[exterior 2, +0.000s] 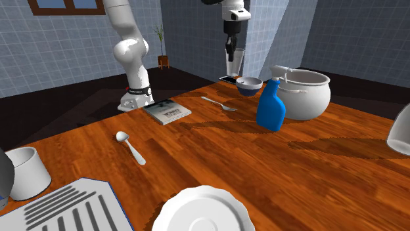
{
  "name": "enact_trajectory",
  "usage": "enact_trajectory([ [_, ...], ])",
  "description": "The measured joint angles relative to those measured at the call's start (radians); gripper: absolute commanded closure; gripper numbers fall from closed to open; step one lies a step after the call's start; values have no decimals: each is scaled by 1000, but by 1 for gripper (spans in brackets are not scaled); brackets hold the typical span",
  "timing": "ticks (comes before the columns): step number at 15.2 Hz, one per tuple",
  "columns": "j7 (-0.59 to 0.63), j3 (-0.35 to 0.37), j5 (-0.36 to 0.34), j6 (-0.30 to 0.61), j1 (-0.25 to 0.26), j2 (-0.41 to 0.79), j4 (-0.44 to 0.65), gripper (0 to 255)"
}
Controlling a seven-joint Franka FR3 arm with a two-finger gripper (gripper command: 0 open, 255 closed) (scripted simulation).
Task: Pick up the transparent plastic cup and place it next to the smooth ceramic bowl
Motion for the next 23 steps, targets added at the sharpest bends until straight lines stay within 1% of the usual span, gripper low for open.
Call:
enact_trajectory([
  [10, -24, -6, 12, 132, -2, 34, -96, 255],
  [18, -46, -7, 34, 243, 2, 92, -148, 255],
  [23, -49, -8, 37, 257, 3, 94, -152, 255],
])
